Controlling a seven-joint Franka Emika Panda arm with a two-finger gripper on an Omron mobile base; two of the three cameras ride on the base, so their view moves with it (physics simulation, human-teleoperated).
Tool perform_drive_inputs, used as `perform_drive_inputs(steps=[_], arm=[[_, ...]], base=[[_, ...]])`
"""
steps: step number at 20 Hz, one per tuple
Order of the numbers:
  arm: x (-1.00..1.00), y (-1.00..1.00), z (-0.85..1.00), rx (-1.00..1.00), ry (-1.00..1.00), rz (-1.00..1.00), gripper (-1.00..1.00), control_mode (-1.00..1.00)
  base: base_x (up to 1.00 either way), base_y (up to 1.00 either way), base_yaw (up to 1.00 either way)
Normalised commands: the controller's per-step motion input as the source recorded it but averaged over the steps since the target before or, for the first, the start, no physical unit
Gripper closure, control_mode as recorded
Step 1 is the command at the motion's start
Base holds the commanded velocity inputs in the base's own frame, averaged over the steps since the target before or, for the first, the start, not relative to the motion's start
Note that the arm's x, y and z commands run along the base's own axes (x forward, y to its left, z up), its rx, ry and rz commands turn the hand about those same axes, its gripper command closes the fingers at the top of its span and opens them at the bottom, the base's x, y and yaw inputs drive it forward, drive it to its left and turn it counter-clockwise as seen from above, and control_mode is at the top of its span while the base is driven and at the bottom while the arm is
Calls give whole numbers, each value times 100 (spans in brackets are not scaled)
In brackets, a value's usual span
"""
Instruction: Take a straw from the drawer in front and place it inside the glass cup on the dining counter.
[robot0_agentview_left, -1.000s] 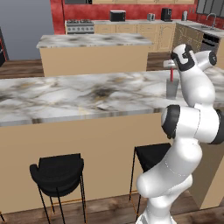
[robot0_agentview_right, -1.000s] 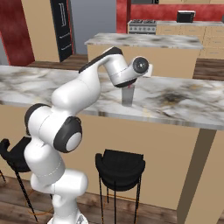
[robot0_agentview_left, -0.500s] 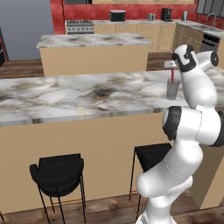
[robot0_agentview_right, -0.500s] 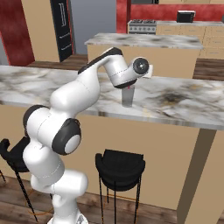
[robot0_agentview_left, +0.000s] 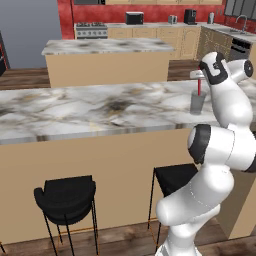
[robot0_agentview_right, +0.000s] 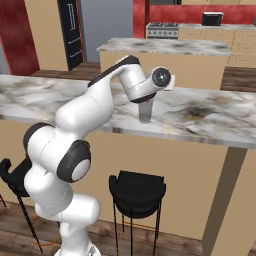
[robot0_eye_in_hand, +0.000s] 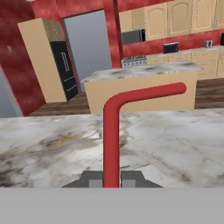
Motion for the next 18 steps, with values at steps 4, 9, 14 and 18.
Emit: perform_drive_inputs(steps=[4,9,14,18], arm=[[-30,0,-12,-2,-2,0,100,-100],[-20,0,-14,-1,-2,0,100,-100],[-2,0,-3,-1,-5,0,100,-100],[0,0,0,0,0,0,100,-100]], base=[[0,0,0],[0,0,0],[0,0,0],[0,0,0]])
